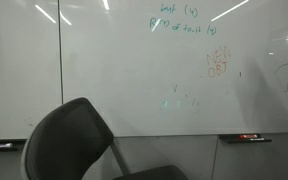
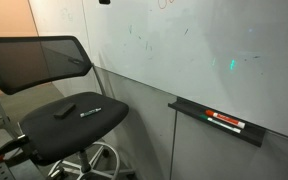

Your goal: Erase the words on the whiteboard

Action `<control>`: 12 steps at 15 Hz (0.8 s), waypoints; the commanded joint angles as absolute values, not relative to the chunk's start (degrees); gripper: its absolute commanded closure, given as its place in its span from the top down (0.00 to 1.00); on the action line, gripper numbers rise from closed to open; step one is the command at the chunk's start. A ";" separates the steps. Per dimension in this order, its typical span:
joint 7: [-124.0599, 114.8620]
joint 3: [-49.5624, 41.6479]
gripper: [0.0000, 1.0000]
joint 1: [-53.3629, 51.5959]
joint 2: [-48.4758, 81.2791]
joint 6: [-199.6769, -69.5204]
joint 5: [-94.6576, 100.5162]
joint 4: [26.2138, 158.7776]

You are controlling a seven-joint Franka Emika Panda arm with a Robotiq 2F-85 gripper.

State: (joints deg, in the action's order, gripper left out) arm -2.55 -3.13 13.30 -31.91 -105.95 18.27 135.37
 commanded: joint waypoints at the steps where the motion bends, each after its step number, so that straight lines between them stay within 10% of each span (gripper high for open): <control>1: -3.02 -4.09 1.00 12.06 -31.90 -105.59 18.78 135.19; 12: -5.02 6.08 1.00 3.54 -40.47 -101.63 20.47 140.18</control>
